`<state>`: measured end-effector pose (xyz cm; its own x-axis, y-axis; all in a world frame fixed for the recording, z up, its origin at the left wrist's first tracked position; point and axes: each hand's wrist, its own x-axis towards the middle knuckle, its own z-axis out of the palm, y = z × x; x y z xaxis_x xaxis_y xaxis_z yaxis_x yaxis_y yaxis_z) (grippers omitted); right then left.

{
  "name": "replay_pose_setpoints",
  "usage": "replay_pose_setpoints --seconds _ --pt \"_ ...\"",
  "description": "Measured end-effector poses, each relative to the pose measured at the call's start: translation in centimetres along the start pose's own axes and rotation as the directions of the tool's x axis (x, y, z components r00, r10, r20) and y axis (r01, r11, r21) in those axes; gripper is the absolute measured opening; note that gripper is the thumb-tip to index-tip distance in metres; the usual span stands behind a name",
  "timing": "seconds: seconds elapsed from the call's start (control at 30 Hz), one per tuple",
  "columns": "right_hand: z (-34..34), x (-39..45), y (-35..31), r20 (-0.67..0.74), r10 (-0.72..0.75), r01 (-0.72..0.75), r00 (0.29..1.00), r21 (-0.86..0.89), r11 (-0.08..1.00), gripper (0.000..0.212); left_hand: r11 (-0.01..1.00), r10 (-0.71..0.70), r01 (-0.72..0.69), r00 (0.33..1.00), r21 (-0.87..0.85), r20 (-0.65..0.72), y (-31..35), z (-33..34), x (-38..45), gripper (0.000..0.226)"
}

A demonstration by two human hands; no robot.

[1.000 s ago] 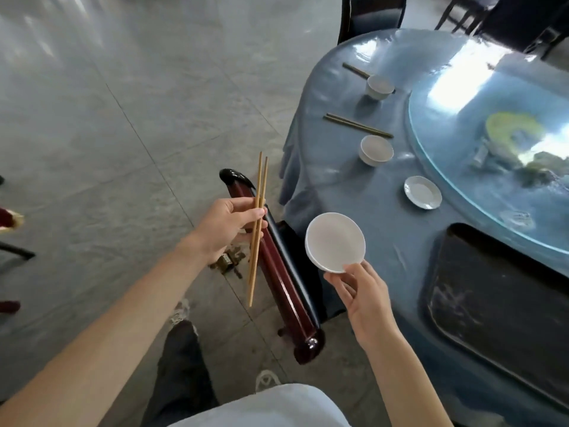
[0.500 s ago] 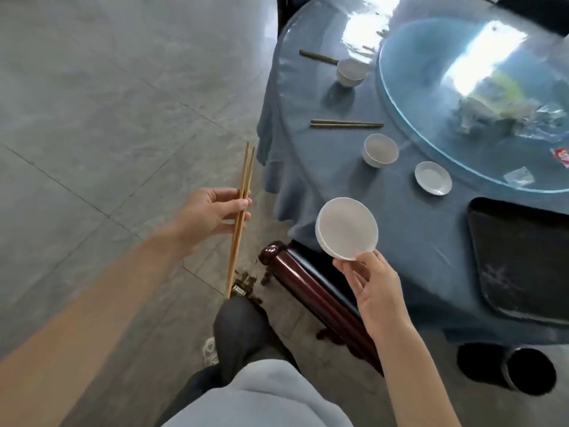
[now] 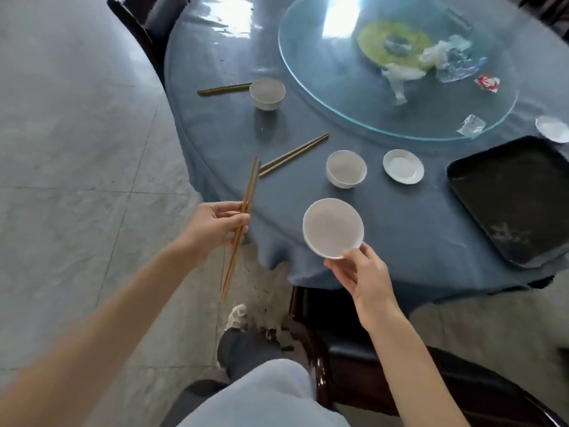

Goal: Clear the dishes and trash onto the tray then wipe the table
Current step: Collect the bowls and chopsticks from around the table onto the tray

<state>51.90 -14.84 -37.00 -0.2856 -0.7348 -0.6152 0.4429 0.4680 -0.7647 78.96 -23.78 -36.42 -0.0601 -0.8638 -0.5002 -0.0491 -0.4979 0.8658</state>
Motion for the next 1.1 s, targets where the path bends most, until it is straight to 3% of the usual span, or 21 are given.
replay_pose_setpoints --seconds 0.23,0.5,0.7,0.97,1.1 --pt "4.5 3.9 -3.4 -0.223 -0.031 0.073 0.974 0.185 0.980 0.037 0.978 0.109 -0.110 0.994 0.177 0.014 5.3 1.4 10.7 0.020" --pt "6.5 13.8 -7.6 -0.369 -0.027 0.095 0.929 0.168 0.981 0.041 0.825 0.165 -0.233 0.971 0.515 0.175 8.2 5.7 24.1 0.019" --pt "7.3 19.8 -8.9 -0.534 0.014 0.083 0.845 0.156 0.984 0.060 0.770 0.067 -0.199 0.970 0.607 0.233 8.1 8.4 32.0 0.024" --pt "7.3 22.9 -8.5 -0.600 0.095 -0.019 0.794 0.132 0.991 0.053 0.665 0.015 -0.217 0.961 0.715 0.278 7.1 11.2 36.1 0.021" --pt "7.1 22.9 -7.4 -0.590 0.121 -0.025 0.799 0.168 0.985 0.052 0.558 0.052 -0.264 0.957 0.786 0.285 6.4 11.7 36.1 0.020"
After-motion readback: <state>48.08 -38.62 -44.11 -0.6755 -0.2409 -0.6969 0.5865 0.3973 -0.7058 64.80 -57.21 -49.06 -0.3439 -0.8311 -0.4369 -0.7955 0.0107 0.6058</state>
